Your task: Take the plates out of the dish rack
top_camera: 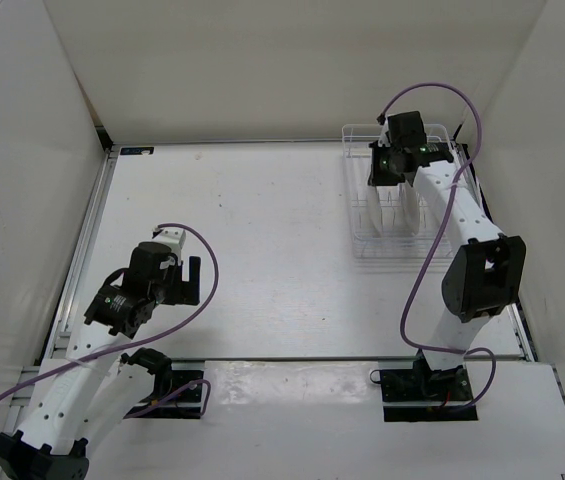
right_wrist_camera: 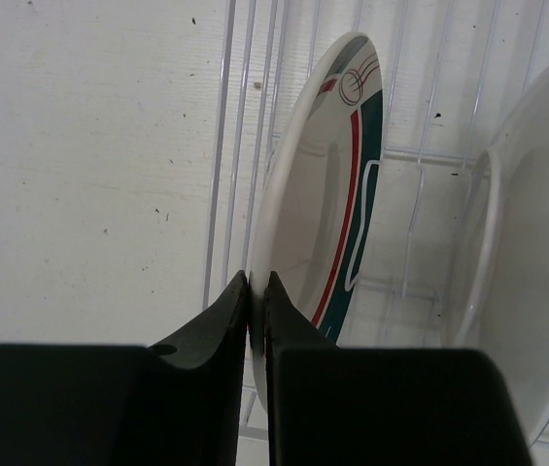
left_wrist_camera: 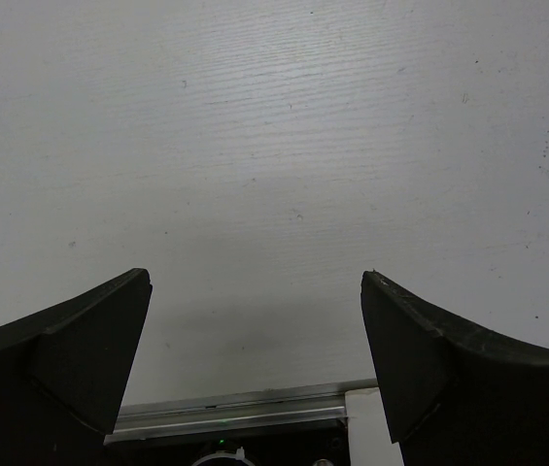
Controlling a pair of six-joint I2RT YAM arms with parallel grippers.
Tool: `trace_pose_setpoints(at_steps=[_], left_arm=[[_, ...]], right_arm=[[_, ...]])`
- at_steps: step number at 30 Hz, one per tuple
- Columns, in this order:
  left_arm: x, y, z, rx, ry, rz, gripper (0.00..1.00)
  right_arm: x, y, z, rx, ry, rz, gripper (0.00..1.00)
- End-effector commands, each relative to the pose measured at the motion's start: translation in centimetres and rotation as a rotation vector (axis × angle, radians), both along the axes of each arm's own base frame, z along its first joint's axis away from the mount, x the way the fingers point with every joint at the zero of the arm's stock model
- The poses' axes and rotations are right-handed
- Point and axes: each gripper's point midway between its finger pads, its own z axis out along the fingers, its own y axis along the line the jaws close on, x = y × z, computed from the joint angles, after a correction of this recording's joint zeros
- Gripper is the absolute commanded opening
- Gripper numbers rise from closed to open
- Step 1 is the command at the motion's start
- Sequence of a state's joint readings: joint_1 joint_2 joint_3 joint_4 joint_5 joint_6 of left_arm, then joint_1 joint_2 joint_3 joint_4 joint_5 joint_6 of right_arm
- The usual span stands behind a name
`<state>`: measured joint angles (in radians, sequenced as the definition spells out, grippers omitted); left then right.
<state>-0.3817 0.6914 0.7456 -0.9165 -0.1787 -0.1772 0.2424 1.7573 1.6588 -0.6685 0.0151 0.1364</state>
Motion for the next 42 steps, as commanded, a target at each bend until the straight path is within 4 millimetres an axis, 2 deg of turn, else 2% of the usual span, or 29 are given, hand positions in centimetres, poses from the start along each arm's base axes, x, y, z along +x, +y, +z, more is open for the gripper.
trace_pose_setpoints(at_steps=[1, 8, 9, 18, 21, 22, 24, 25, 27, 28, 29, 32, 34, 35, 36, 37, 38, 39, 41, 42], left_arm=[[0.3, 0.1, 1.0, 0.0, -0.024, 0.014, 1.0], [0.3, 0.1, 0.8, 0.0, -0.018, 0.012, 1.0], [0.3, 0.1, 0.9, 0.0, -0.018, 0.013, 1.0], [0.3, 0.0, 0.9, -0.003, -0.02, 0.009, 1.0], [0.3, 0.1, 0.9, -0.003, -0.022, 0.011, 1.0], [0.2, 0.1, 0.9, 0.0, -0.021, 0.011, 1.0], [0.3, 0.1, 1.0, -0.004, -0.023, 0.016, 1.0], [0.3, 0.0, 1.0, -0.006, -0.024, 0.01, 1.0], [0.3, 0.0, 0.8, -0.003, -0.018, 0.009, 1.0], [0.3, 0.0, 0.9, -0.005, -0.021, 0.011, 1.0], [0.3, 0.0, 1.0, -0.006, -0.024, 0.011, 1.0], [0.3, 0.0, 1.0, -0.006, -0.027, 0.006, 1.0], [0.3, 0.0, 1.0, -0.007, -0.024, 0.01, 1.0], [0.3, -0.1, 0.9, -0.008, -0.02, 0.008, 1.0], [0.3, -0.1, 0.9, -0.007, -0.019, 0.008, 1.0], [0.3, -0.1, 0.9, -0.008, -0.017, 0.005, 1.0], [0.3, -0.1, 0.9, -0.009, -0.02, 0.005, 1.0], [0.3, -0.1, 0.9, -0.007, -0.017, 0.006, 1.0], [0.4, -0.1, 1.0, -0.007, -0.02, 0.009, 1.0], [0.3, -0.1, 0.9, -0.006, -0.016, 0.006, 1.0]], right_arm=[[1.1, -0.3, 1.7, -0.02, -0.052, 0.008, 0.05], [1.2, -0.5, 5.4, -0.024, -0.118, 0.017, 0.02], [1.3, -0.5, 6.4, -0.019, -0.138, 0.017, 0.01], [0.4, -0.4, 10.3, 0.01, -0.202, 0.03, 0.0], [-0.3, 0.8, 11.6, 0.066, -0.216, 0.075, 0.0], [-0.8, 1.1, 13.1, 0.089, -0.244, 0.091, 0.0], [-1.3, 1.8, 13.8, 0.097, -0.26, 0.159, 0.0], [-1.8, 2.8, 15.1, 0.138, -0.292, 0.193, 0.0], [-2.4, 3.5, 16.1, 0.145, -0.329, 0.233, 0.0], [-3.7, 3.9, 16.6, 0.156, -0.346, 0.257, 0.0], [-3.5, 4.0, 17.6, 0.16, -0.389, 0.26, 0.0], [-5.3, 5.4, 19.5, 0.167, -0.438, 0.33, 0.0], [-5.8, 6.1, 19.5, 0.166, -0.426, 0.366, 0.0], [-6.4, 7.5, 19.9, 0.177, -0.429, 0.405, 0.0], [-6.9, 7.7, 19.6, 0.175, -0.41, 0.412, 0.0], [-6.9, 8.2, 19.0, 0.175, -0.394, 0.422, 0.0], [-7.6, 9.8, 18.5, 0.158, -0.392, 0.482, 0.0], [-8.1, 10.4, 18.0, 0.151, -0.374, 0.499, 0.0], [-9.4, 12.7, 15.7, 0.121, -0.326, 0.559, 0.0], [-9.5, 13.2, 14.9, 0.102, -0.318, 0.58, 0.0]])
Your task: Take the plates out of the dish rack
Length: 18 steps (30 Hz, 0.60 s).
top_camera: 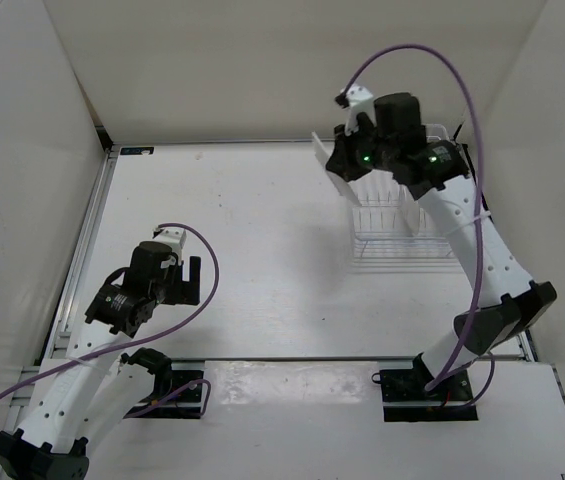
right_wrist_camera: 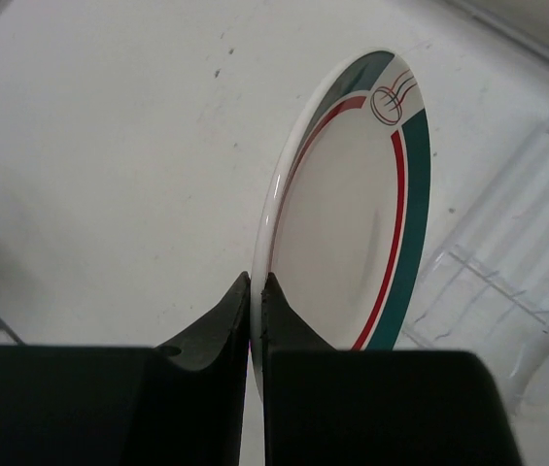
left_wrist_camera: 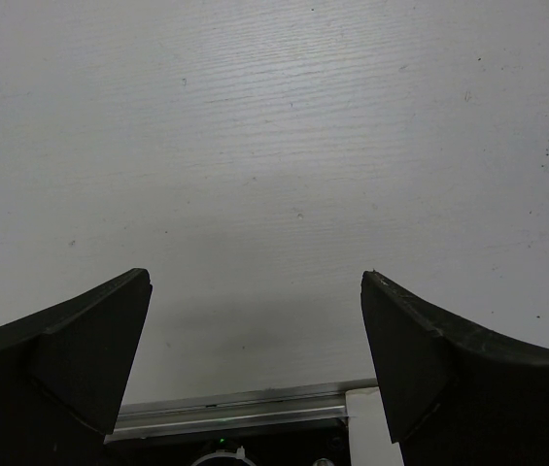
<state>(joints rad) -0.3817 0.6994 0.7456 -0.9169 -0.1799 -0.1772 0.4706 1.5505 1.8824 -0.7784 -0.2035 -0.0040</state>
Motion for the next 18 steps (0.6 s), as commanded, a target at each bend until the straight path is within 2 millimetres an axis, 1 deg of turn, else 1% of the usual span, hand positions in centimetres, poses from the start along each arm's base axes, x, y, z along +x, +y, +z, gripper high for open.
trace_pose_setpoints(at_steps=[1, 2, 3, 4, 5, 6, 8, 9, 10, 11, 12, 13, 14, 15, 16, 17, 18], left_arm=[[0.3, -0.1, 1.0, -0.01, -0.025, 0.007, 1.0], [0.3, -0.1, 1.0, -0.012, -0.023, 0.007, 1.0], [0.3, -0.1, 0.9, -0.01, -0.021, 0.006, 1.0], [0.4, -0.1, 1.0, -0.011, -0.023, 0.006, 1.0], [0.3, -0.1, 0.9, -0.01, -0.018, 0.005, 1.0], [0.3, -0.2, 0.9, -0.012, -0.019, 0.006, 1.0], [0.4, -0.2, 0.9, -0.009, -0.018, 0.001, 1.0], [0.3, -0.2, 0.8, -0.01, -0.014, 0.006, 1.0], [0.3, -0.2, 0.8, -0.01, -0.016, 0.003, 1.0], [0.3, -0.2, 0.7, -0.007, -0.011, 0.003, 1.0], [0.4, -0.2, 0.8, -0.008, -0.014, 0.001, 1.0], [0.4, -0.2, 0.7, -0.005, -0.01, 0.001, 1.0], [0.4, -0.2, 0.7, -0.007, -0.007, 0.002, 1.0], [0.4, -0.3, 0.7, -0.009, -0.007, 0.0, 1.0], [0.4, -0.3, 0.7, -0.008, -0.006, 0.001, 1.0], [0.4, -0.3, 0.7, -0.008, -0.007, -0.001, 1.0], [0.4, -0.3, 0.8, -0.01, -0.008, -0.002, 1.0]], right_arm=[[-1.2, 3.4, -2.9, -0.111, -0.017, 0.087, 0.0], [-1.2, 3.8, -4.1, -0.158, -0.015, 0.099, 0.0], [-2.9, 5.8, -6.1, -0.213, -0.004, 0.164, 0.0], [-2.2, 5.3, -6.8, -0.277, -0.025, 0.104, 0.0], [-2.8, 6.1, -7.7, -0.317, -0.027, 0.127, 0.0], [-2.8, 6.2, -8.9, -0.373, -0.037, 0.103, 0.0], [-3.0, 6.6, -9.6, -0.41, -0.051, 0.095, 0.0], [-3.2, 6.5, -10.7, -0.465, -0.061, 0.068, 0.0], [-3.2, 6.9, -10.8, -0.465, -0.078, 0.063, 0.0], [-3.6, 7.2, -12.0, -0.488, -0.071, 0.064, 0.0], [-3.4, 7.3, -12.3, -0.512, -0.096, 0.021, 0.0], [-3.6, 7.4, -13.3, -0.527, -0.09, 0.009, 0.0], [-4.0, 7.8, -14.7, -0.561, -0.081, 0.013, 0.0], [-3.7, 7.2, -15.3, -0.599, -0.11, -0.062, 0.0], [-3.8, 7.5, -16.1, -0.603, -0.119, -0.083, 0.0], [-3.6, 8.1, -16.2, -0.587, -0.138, -0.101, 0.0], [-3.2, 7.6, -16.7, -0.608, -0.152, -0.156, 0.0]])
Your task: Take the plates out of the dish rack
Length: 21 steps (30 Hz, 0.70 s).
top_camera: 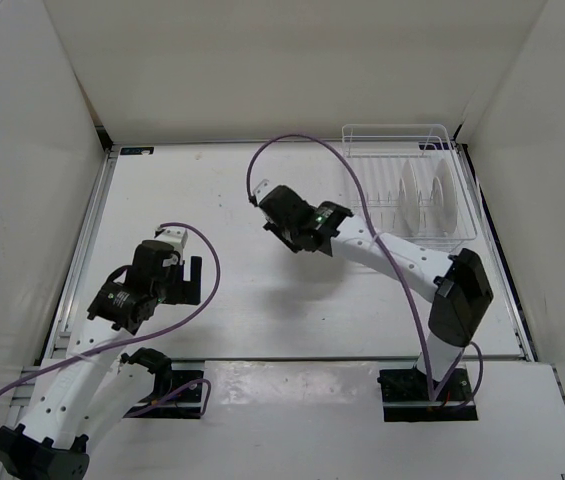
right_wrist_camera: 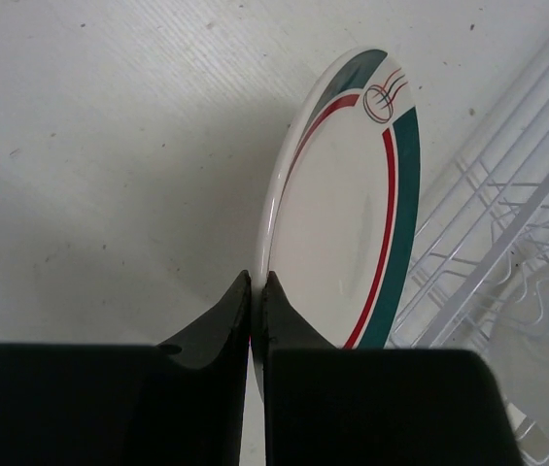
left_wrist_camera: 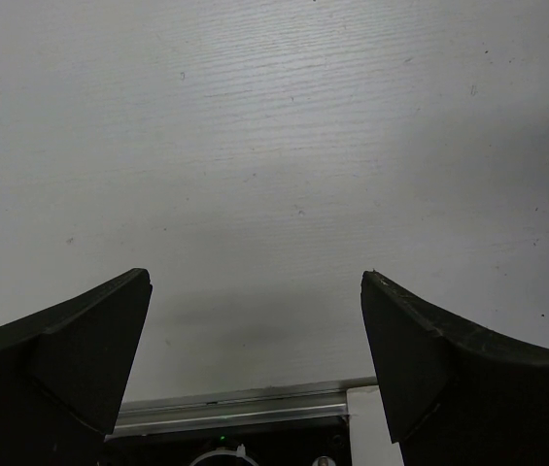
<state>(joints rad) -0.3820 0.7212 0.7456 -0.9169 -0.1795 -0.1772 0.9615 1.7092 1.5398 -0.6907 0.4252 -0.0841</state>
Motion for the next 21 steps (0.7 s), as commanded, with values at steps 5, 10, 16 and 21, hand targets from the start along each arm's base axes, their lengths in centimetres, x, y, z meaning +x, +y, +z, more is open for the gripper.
trace_pose_setpoints(at_steps=[5, 10, 16, 21], left_arm=[[0.4, -0.4, 1.0, -0.019, -0.019, -0.004, 1.0], [0.4, -0.5, 1.0, -0.022, -0.017, -0.008, 1.0], [0.4, -0.5, 1.0, -0.022, -0.016, -0.009, 1.0], [0.5, -0.7, 0.8, -0.027, -0.008, -0.018, 1.0]], right_arm=[[3.4, 1.7, -0.1, -0.023, -0.32, -0.235, 0.0], [3.8, 4.0, -2.3, -0.102, -0.365, -0.262, 0.0], [3.7, 4.8, -5.2, -0.174, -0.35, -0.278, 0.0], [3.1, 4.7, -7.3, -0.2, -0.301, -0.274, 0.0]])
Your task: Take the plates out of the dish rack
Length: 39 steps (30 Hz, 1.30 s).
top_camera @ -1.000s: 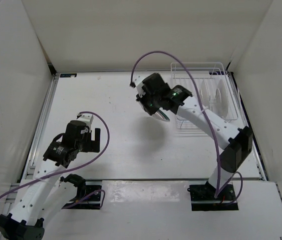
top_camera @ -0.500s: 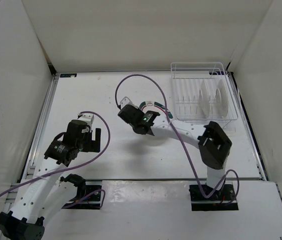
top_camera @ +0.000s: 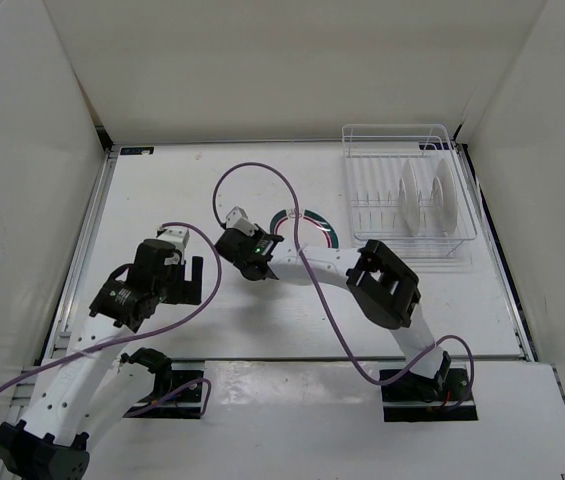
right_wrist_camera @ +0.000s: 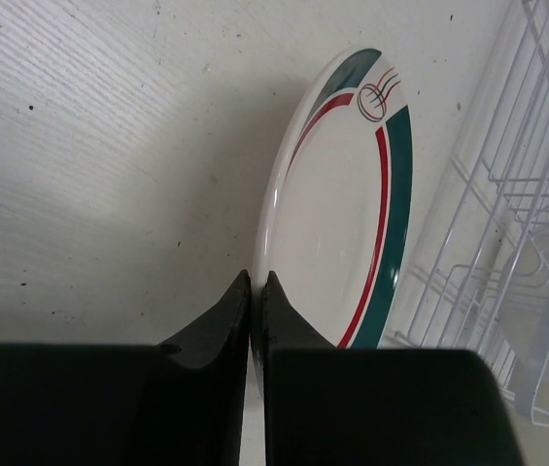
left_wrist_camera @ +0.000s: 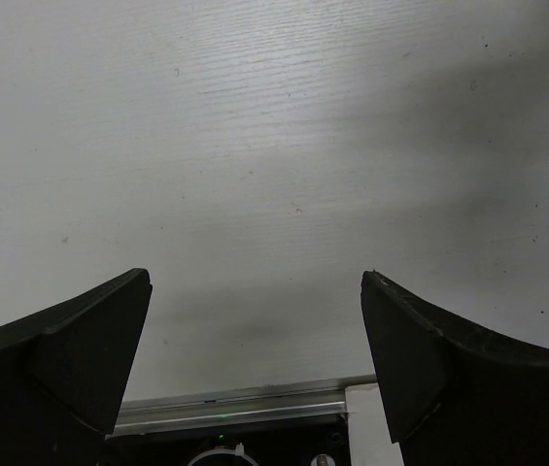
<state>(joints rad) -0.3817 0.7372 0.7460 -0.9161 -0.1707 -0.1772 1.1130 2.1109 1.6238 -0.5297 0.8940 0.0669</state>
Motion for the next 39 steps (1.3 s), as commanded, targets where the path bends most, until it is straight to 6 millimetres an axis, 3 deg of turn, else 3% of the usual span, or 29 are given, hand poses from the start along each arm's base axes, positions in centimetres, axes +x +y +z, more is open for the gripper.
trace_pose_setpoints(at_steps=[1, 5, 8, 16, 31, 35, 39], left_arm=[[0.4, -0.6, 1.1, -0.028, -0.021, -0.015, 1.0], [0.4, -0.7, 1.3, -0.032, -0.028, -0.016, 1.0], [0.4, -0.6, 1.3, -0.03, -0.032, -0.016, 1.0], [0.3, -0.5, 1.5, -0.033, -0.044, -0.012, 1.0], [0.2, -0.5, 1.5, -0.034, -0.044, -0.012, 1.0], [0.2, -0.4, 1.6, -0.034, -0.047, -0.012, 1.0], [0.2, -0.3, 1.6, -0.033, -0.051, -0.005, 1.0]], right_arm=[[0.6, 0.0, 1.5, 0.017, -0.056, -0.055, 0.0], [-0.1, 0.1, 0.2, 0.003, -0.008, -0.054, 0.0], [-0.5, 0.4, -0.5, 0.015, 0.021, -0.052, 0.11], [-1.5, 1.4, -2.2, 0.052, 0.108, -0.024, 0.21], [-3.0, 2.4, -4.6, 0.1, 0.238, -0.004, 0.24], [-3.1, 2.6, -3.8, 0.11, 0.244, -0.002, 0.24], [-2.4, 2.5, -0.3, 0.146, 0.205, 0.004, 0.28]])
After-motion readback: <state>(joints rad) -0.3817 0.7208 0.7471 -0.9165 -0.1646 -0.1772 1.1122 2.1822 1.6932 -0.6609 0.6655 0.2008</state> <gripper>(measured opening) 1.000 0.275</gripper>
